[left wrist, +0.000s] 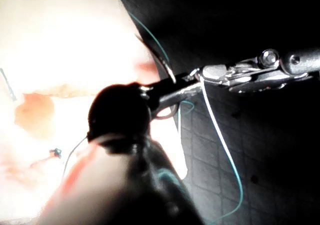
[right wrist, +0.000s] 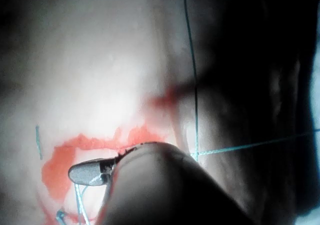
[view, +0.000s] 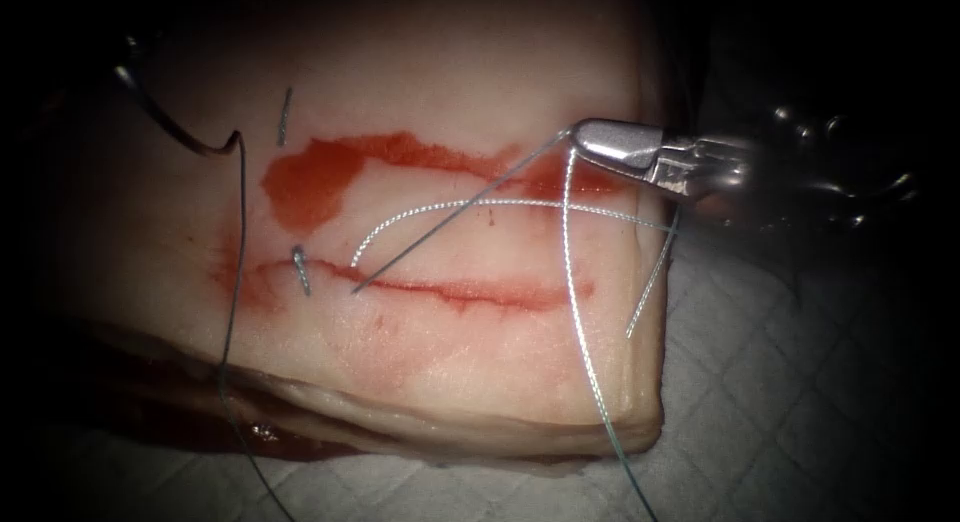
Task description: Wound Closure
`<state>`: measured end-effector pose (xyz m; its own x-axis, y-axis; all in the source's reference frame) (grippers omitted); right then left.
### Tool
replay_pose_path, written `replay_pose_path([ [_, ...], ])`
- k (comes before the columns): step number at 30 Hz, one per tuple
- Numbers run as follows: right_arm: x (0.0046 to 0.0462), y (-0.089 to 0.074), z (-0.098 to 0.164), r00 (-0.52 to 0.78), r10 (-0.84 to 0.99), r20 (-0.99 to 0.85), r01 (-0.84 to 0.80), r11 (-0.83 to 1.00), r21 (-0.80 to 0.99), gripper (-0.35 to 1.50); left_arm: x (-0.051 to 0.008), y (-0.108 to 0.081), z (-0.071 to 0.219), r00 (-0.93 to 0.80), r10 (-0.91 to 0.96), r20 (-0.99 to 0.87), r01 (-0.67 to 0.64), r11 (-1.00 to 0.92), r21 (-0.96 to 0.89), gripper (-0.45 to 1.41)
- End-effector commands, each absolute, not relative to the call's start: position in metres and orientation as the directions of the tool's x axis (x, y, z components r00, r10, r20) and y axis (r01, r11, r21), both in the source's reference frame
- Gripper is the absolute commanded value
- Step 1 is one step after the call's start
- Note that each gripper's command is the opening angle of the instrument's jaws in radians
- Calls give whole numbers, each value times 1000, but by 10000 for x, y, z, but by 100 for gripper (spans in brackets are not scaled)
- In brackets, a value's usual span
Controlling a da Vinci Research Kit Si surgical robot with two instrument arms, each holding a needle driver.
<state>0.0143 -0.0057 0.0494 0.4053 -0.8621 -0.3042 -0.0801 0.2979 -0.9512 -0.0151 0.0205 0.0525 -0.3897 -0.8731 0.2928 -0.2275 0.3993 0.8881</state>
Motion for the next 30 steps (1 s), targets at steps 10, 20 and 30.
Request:
replay_pose_path([
  [10,-11,4,469,607,-774,-181,-46,193,-980,-35,-157,206,530,-389,-873,292,-229,399,888,-45],
  [20,-137,35,444,763,-644,-63,43,147,-988,-35,-156,206,530,-389,-874,292,-230,399,888,-45],
  [30,-25,-59,495,467,-880,86,326,81,-942,52,-157,206,531,-390,-873,292,-229,399,888,-45],
])
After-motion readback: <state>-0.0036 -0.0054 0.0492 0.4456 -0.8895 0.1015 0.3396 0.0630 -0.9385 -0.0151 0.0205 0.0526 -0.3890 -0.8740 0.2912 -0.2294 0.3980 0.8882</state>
